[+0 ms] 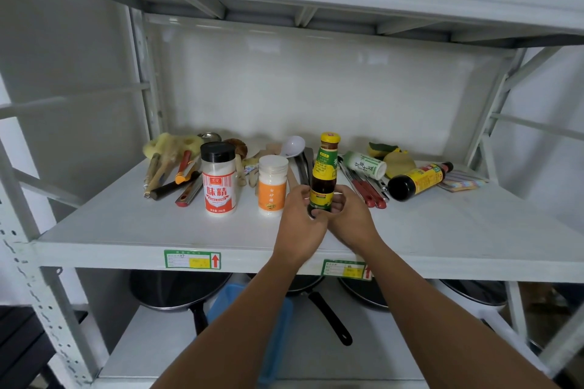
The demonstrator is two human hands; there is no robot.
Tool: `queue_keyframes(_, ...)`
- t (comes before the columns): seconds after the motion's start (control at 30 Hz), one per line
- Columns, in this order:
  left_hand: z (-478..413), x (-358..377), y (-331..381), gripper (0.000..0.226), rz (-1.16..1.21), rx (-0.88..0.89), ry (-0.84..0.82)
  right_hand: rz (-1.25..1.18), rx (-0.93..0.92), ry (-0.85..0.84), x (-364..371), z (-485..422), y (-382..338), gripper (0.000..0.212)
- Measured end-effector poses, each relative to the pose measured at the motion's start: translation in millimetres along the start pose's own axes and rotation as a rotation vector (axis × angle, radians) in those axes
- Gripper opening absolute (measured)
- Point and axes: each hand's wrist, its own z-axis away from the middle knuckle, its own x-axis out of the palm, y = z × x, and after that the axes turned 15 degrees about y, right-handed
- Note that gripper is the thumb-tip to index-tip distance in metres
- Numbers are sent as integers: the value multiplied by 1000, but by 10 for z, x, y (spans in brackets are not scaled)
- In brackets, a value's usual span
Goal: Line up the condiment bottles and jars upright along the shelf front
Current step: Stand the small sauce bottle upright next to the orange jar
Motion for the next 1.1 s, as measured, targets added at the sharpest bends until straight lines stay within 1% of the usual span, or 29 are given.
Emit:
queue_keyframes(0.17, -13, -2, -8, 54, -13, 8, -23, 6, 11, -17, 3, -3, -7, 70)
queue_keyframes(0.3, -30, -5, -4, 54, -23, 63, -40, 59, -11, 8, -8, 24, -51, 63)
queue_keyframes(0.43, -41, 16, -30, 57, -34, 72, -45, 72, -25, 4, 4, 38, -61, 60)
queue_keyframes(0.67, -18, 15, -10, 48, -86, 95, -37, 17, -21, -62, -8, 43, -99, 61)
queue_keyframes(0.97, -10, 16, -3, 47, -98, 90, -40, 59, -60, -32, -2, 41, -51, 59)
queue_keyframes(1.1, -13, 7, 1, 45, -85, 102, -59, 64, -55, -66, -12, 28, -42, 54)
